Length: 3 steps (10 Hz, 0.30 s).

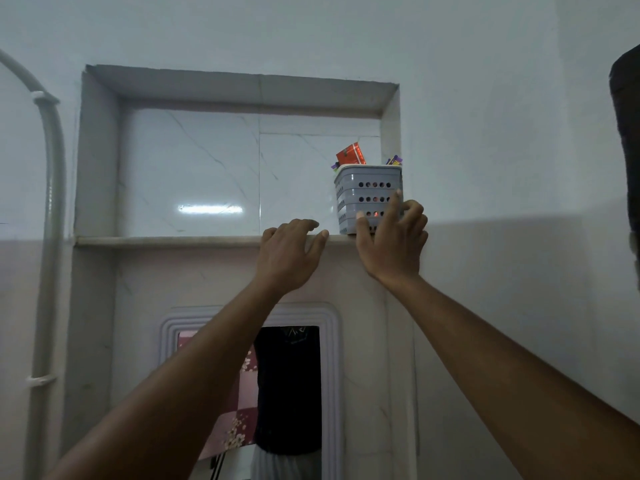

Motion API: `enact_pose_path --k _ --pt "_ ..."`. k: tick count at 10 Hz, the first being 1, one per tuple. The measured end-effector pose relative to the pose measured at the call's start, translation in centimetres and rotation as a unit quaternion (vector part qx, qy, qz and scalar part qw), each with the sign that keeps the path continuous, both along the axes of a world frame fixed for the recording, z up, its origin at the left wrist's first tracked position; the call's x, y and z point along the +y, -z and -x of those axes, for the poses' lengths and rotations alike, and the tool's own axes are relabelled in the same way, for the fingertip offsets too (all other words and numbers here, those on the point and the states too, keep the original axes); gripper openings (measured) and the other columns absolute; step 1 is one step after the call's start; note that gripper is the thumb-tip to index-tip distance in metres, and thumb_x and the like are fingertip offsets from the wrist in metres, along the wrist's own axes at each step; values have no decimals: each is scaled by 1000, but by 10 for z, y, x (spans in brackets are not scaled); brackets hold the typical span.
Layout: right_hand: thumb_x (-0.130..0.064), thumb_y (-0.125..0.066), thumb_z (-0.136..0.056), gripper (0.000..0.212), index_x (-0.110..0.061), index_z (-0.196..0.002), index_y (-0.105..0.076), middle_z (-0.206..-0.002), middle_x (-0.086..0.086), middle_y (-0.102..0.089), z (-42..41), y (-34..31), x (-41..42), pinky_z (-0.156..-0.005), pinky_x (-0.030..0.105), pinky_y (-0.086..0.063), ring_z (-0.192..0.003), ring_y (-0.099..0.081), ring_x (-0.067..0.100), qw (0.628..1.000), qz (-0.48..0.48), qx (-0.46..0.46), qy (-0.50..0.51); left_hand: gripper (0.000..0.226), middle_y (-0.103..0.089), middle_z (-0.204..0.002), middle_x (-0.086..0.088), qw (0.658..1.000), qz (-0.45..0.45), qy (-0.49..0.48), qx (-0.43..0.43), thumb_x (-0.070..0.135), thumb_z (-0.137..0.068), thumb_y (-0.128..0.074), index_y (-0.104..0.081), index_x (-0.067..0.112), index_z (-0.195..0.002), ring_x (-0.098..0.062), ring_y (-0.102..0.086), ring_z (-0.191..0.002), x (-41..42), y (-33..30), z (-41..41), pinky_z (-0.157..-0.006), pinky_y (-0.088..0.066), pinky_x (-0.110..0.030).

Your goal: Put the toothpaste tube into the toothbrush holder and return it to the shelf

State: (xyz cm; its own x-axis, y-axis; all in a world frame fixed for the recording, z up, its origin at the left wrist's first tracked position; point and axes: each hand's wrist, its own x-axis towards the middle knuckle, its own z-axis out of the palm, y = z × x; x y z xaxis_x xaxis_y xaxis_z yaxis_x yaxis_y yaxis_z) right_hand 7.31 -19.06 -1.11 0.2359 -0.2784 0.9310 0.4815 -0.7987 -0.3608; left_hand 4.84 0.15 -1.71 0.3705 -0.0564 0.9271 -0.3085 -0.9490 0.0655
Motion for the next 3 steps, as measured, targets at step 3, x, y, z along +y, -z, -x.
enact_pose_path --k 3 --pt "-51 -57 -100 53 -11 -132 -71 -123 6 -71 37 16 -13 -98 33 -52 -119 -64 25 972 -27 -91 -217 49 -66 -146 2 996 49 71 -28 55 -110 -47 -61 24 -145 -20 -60 -137 -5 15 49 -116 -44 -49"
